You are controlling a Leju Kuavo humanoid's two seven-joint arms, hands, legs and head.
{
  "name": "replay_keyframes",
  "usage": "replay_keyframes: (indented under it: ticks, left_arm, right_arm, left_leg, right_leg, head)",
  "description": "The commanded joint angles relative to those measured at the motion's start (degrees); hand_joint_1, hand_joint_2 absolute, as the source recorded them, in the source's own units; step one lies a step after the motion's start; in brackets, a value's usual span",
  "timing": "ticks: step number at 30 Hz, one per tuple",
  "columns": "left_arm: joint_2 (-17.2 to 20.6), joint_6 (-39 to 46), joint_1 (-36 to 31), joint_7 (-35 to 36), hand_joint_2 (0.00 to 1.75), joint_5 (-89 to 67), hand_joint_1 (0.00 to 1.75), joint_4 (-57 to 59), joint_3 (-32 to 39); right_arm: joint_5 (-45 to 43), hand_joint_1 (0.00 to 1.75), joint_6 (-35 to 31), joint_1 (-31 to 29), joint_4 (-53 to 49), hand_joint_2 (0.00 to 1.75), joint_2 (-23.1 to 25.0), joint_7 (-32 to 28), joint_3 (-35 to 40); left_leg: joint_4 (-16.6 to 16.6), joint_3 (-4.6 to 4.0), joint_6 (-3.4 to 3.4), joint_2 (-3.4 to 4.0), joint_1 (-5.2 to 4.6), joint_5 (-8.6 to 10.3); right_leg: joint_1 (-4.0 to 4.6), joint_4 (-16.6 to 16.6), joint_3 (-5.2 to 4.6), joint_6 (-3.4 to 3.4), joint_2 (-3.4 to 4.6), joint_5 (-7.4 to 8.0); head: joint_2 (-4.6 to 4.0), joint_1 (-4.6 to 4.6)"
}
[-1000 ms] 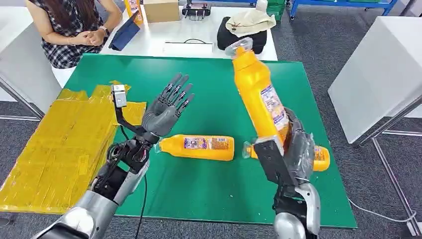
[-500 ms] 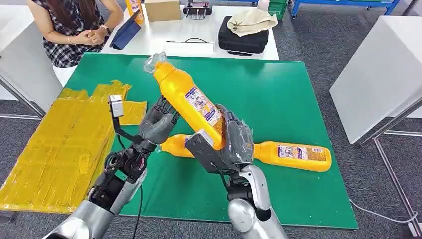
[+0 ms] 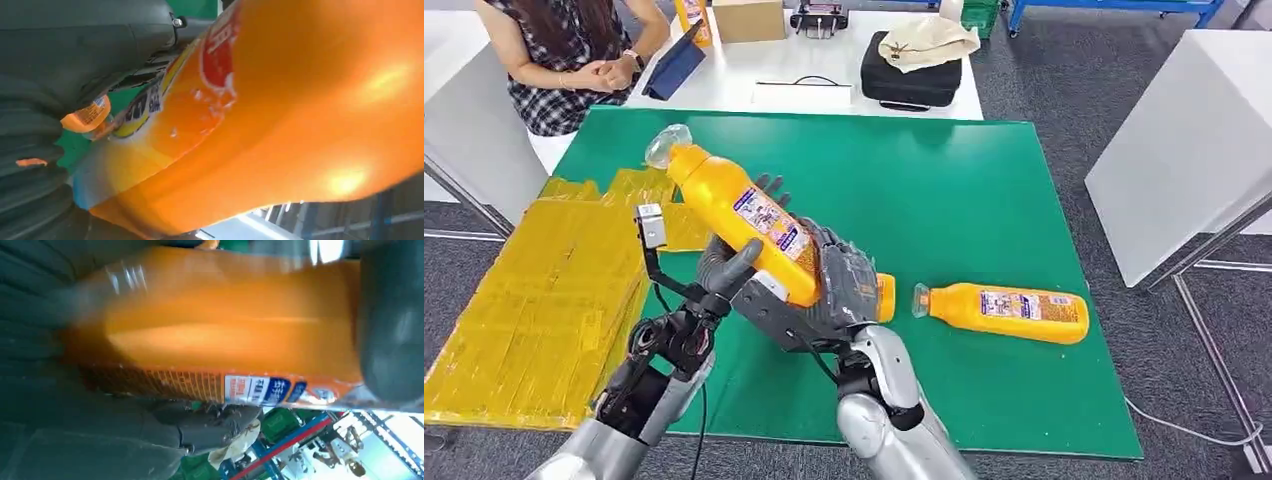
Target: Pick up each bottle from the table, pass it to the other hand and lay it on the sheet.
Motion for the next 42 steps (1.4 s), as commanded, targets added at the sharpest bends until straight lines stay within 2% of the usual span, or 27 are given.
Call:
replay_keyframes:
  ticks: [1,5,7,9,11,15,16,17,20,22,25,30,37,38,39,40,41,42]
  left_arm:
    - [0.68,1.02,2.99,3.09,1.75,0.32,0.0,-7.46,2.67]
    - [0.36,1.29,3.45,3.34,1.75,0.32,0.0,-8.14,3.01]
    - [0.27,1.39,3.44,3.37,1.75,0.31,0.0,-8.07,3.06]
    - [0.09,1.62,3.36,3.5,1.75,0.24,0.0,-7.9,3.26]
    - [-0.09,2.11,3.86,3.74,1.75,0.16,0.0,-8.87,3.94]
    - [-0.33,2.81,6.08,5.3,1.75,0.37,0.0,-12.33,5.12]
    - [-0.52,2.96,6.18,5.39,1.75,0.38,1.52,-12.55,5.2]
    - [-0.62,2.97,6.06,5.39,1.75,0.38,1.75,-12.7,5.18]
    - [-0.77,3.17,6.09,5.4,1.75,0.34,1.75,-13.22,5.33]
    - [-0.99,3.63,6.22,5.39,1.75,0.3,1.75,-13.65,5.78]
    - [-1.6,4.58,6.94,5.53,1.75,-0.02,1.75,-15.32,6.96]
    - [-2.16,5.33,8.17,5.93,1.75,-0.65,1.75,-17.15,8.05]
    - [-2.6,5.94,9.57,5.98,1.75,-1.97,1.75,-18.96,9.65]
    - [-2.59,6.36,9.8,5.21,1.75,-3.66,1.75,-19.5,10.06]
    - [-2.58,7.55,9.91,3.84,1.75,-6.11,1.75,-20.05,10.59]
    - [-2.36,10.01,9.88,1.62,1.75,-10.7,1.75,-20.88,10.94]
    - [-2.26,14.69,9.33,-1.45,1.75,-18.73,1.75,-22.02,11.9]
    - [-2.34,15.74,8.88,-1.68,1.75,-21.01,1.75,-22.55,12.76]
  right_arm:
    - [-5.74,1.75,-0.38,-6.83,19.12,1.75,0.52,1.3,9.13]
    - [-7.08,1.75,-0.38,-7.43,20.16,1.75,0.52,1.66,11.36]
    - [-7.48,1.75,-0.44,-7.54,19.95,1.75,0.52,1.95,11.91]
    - [-8.11,1.75,-0.39,-7.98,20.25,1.75,0.52,2.37,12.87]
    - [-9.31,1.75,0.76,-7.93,20.97,1.75,0.52,2.6,16.57]
    - [-14.07,1.75,1.83,-7.67,24.3,1.75,0.52,3.81,26.91]
    - [-14.79,1.75,2.12,-7.33,25.28,1.75,0.52,4.19,28.11]
    - [-14.89,1.75,1.79,-6.57,25.66,1.75,0.52,4.15,28.27]
    - [-15.13,1.75,0.96,-6.84,26.84,1.75,0.52,3.47,28.47]
    - [-15.86,1.75,1.13,-7.22,26.92,1.75,0.52,3.31,28.73]
    - [-16.34,1.75,1.05,-7.71,26.76,1.75,0.52,3.13,28.29]
    - [-15.71,1.75,0.59,-7.58,26.98,1.75,0.52,2.53,26.39]
    - [-10.74,1.75,-2.31,-6.54,25.13,1.75,0.52,0.23,16.87]
    - [-8.63,1.47,-3.68,-5.83,23.26,1.75,0.1,-0.69,13.98]
    - [-7.47,0.02,-4.1,-4.89,20.73,1.75,-0.54,-1.38,11.33]
    - [-6.89,0.0,-4.83,-3.87,17.45,0.0,-1.44,-1.73,8.83]
    - [-5.48,0.0,-5.12,-2.55,12.66,0.0,-3.01,-1.81,6.01]
    - [-4.69,0.0,-3.95,-1.52,9.39,0.0,-3.93,-2.0,4.42]
  left_leg:
    - [-0.06,0.48,-0.01,0.25,-0.02,-0.18]
    - [-0.03,0.44,-0.03,0.2,-0.01,-0.17]
    - [-0.01,0.14,-0.02,0.05,0.02,-0.05]
    - [0.01,0.27,-0.03,-0.05,0.02,-0.1]
    - [-0.02,0.08,-0.03,0.0,0.01,-0.01]
    - [-0.04,0.23,-0.03,0.05,0.01,-0.09]
    - [-0.05,0.18,-0.03,0.02,0.03,-0.06]
    - [-0.07,0.28,-0.04,-0.03,0.03,-0.09]
    - [-0.04,0.21,-0.04,-0.22,0.05,-0.05]
    - [-0.02,0.03,-0.03,-0.11,0.04,0.02]
    - [0.01,0.16,-0.03,-0.22,0.05,-0.03]
    - [-0.01,0.03,-0.03,-0.04,0.05,0.03]
    - [-0.01,0.07,-0.02,-0.1,0.04,0.02]
    - [-0.01,0.02,-0.02,0.05,0.03,0.03]
    - [0.0,0.09,-0.02,-0.07,0.05,0.0]
    - [-0.01,0.0,-0.02,-0.04,0.03,0.04]
    - [0.02,0.07,-0.01,-0.11,0.04,0.0]
    - [0.03,-0.03,-0.01,-0.13,0.06,0.04]
  right_leg:
    - [0.0,-0.07,0.42,0.02,0.08,-0.12]
    - [0.02,-0.05,0.4,0.02,-0.03,-0.15]
    - [0.03,-0.04,0.12,0.01,-0.09,-0.06]
    - [0.04,-0.03,0.27,0.02,-0.26,-0.16]
    - [0.02,-0.05,0.05,0.01,-0.11,-0.04]
    - [0.03,-0.07,0.2,0.01,-0.11,-0.11]
    - [0.05,-0.09,0.15,0.0,-0.11,-0.09]
    - [0.04,-0.11,0.25,0.0,-0.19,-0.14]
    - [0.06,-0.11,0.22,0.01,-0.42,-0.17]
    - [0.04,-0.08,-0.04,0.0,-0.28,-0.08]
    - [0.06,-0.07,0.15,0.01,-0.45,-0.18]
    - [0.06,-0.09,-0.05,-0.02,-0.22,-0.08]
    - [0.05,-0.09,-0.02,-0.01,-0.29,-0.12]
    - [0.03,-0.08,-0.1,-0.01,-0.11,-0.06]
    - [0.06,-0.09,0.02,0.0,-0.26,-0.12]
    - [0.04,-0.08,-0.08,0.0,-0.2,-0.08]
    - [0.05,-0.08,0.02,0.01,-0.3,-0.13]
    - [0.07,-0.08,-0.06,0.0,-0.3,-0.09]
  head:
    - [0.0,0.0]
    - [0.0,0.04]
    - [0.0,-0.02]
    - [0.0,0.0]
    - [0.0,0.0]
    - [0.0,0.02]
    - [0.0,0.0]
    - [0.0,0.0]
    - [0.0,0.0]
    - [0.0,0.0]
    - [0.0,-0.05]
    - [0.0,-0.02]
    - [0.0,0.0]
    - [0.0,-0.02]
    - [0.0,0.0]
    - [0.0,-0.02]
    - [0.0,0.0]
    - [0.0,0.0]
